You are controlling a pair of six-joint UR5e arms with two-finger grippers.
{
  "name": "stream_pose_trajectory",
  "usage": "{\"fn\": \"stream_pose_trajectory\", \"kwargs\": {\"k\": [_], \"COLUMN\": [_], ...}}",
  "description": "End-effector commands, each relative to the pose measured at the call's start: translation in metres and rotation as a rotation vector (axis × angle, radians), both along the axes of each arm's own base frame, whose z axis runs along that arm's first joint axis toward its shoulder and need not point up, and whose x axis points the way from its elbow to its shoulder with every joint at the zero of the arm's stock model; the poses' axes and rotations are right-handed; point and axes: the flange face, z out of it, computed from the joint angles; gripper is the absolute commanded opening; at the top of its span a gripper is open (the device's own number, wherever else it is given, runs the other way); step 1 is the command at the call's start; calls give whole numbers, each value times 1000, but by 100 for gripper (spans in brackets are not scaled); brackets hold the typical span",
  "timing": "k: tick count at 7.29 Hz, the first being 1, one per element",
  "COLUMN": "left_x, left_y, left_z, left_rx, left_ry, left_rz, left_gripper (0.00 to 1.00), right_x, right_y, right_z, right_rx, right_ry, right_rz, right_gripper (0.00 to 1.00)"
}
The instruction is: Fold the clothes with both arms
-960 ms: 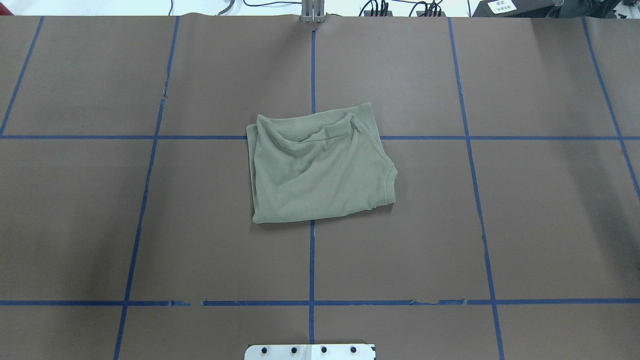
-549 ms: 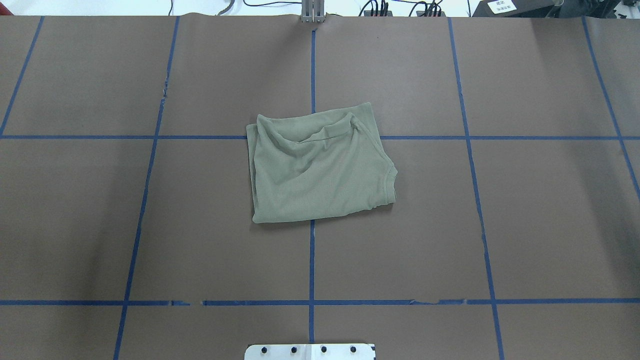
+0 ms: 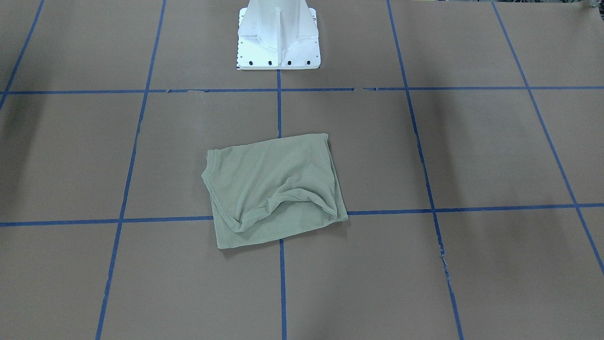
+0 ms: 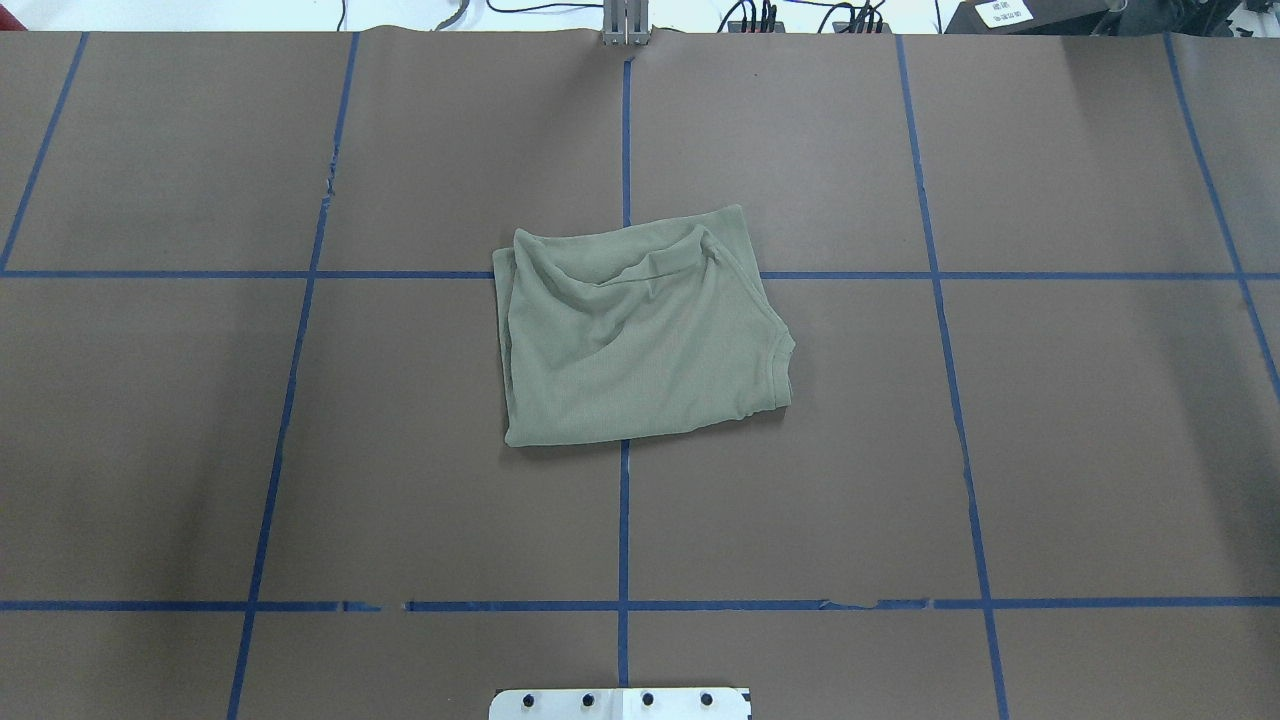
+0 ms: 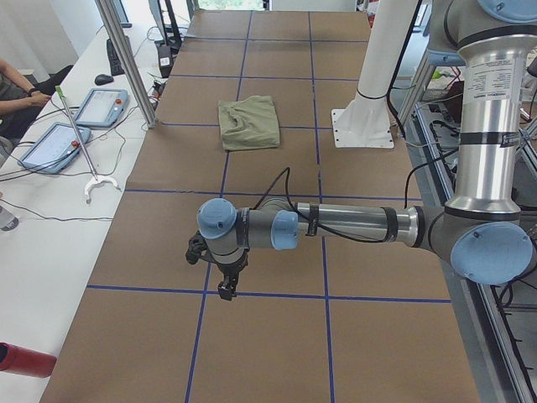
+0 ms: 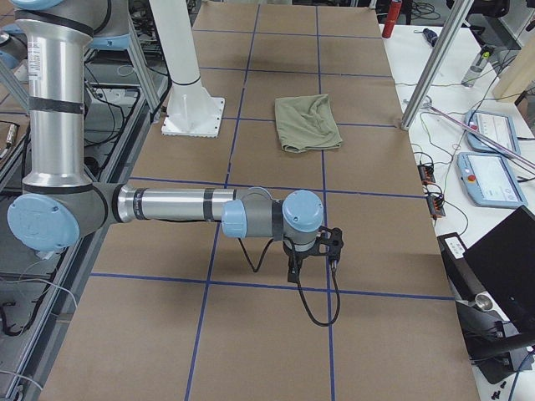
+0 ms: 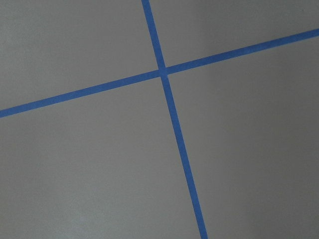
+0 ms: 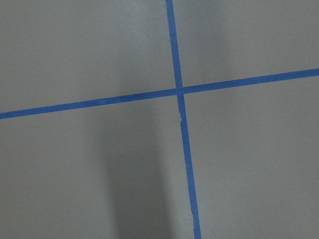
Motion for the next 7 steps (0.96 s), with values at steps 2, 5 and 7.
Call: {"fn": "stream_pose_trajectory", "kwargs": {"k": [2,5,7], "left_x": [0,0,0], "left_y": [0,0,0], "left_z": [-4,-4,-4], "left_rx": [-142,-153,-161], "left_ry": [-6,-6,-7], "left_rz": [-161,-169,-179], "left_gripper": [100,100,100], "right_x": [0,1,1], "right_y": [1,1,-1], "right_z": [1,0,-1], "right_rx": [-4,-18,-15], "right_ry": [1,7,7], "right_rz": [1,16,16], "right_gripper": [100,100,100]}}
